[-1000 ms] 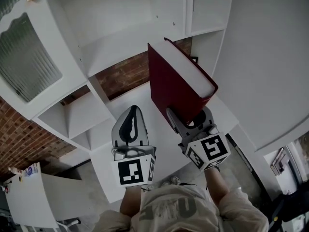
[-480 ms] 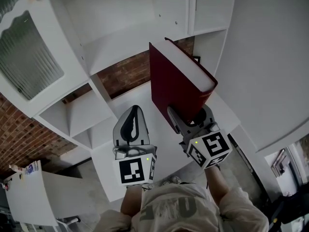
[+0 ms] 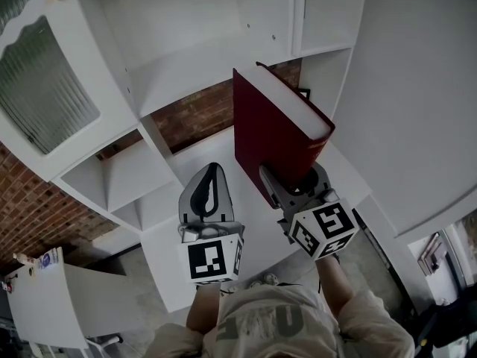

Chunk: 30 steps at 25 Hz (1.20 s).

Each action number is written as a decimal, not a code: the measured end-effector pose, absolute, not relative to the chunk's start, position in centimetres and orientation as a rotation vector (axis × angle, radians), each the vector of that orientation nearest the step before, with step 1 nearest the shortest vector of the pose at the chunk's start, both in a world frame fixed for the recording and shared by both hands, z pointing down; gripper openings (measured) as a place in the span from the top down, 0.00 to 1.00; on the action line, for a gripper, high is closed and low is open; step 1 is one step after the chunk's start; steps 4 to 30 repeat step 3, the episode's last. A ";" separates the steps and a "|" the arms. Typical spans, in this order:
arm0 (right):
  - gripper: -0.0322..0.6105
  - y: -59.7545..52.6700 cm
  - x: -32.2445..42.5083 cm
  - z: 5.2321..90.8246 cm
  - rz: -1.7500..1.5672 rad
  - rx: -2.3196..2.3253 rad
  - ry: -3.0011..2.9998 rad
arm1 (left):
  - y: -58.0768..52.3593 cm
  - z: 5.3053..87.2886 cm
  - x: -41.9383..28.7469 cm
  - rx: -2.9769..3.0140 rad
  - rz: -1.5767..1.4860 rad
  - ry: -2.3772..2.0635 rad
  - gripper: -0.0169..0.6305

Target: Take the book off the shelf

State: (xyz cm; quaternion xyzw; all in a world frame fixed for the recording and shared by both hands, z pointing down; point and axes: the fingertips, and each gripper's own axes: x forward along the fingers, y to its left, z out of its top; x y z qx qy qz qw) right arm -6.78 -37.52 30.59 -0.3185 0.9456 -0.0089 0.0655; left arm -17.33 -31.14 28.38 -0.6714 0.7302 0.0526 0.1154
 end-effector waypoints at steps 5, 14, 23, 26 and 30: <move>0.56 -37.6 -6.7 30.9 -0.037 -0.969 2.860 | -31.2 28.6 -17.3 -1.968 0.138 2.145 0.95; 0.56 -37.6 -6.7 30.9 -0.037 -0.969 2.860 | -31.2 28.6 -17.3 -1.968 0.138 2.145 0.95; 0.56 -37.6 -6.7 30.9 -0.037 -0.969 2.860 | -31.2 28.6 -17.3 -1.968 0.138 2.145 0.95; 0.56 -37.6 -6.7 30.9 -0.037 -0.969 2.860 | -31.2 28.6 -17.3 -1.968 0.138 2.145 0.95; 0.56 -37.6 -6.7 30.9 -0.037 -0.969 2.860 | -31.2 28.6 -17.3 -1.968 0.138 2.145 0.95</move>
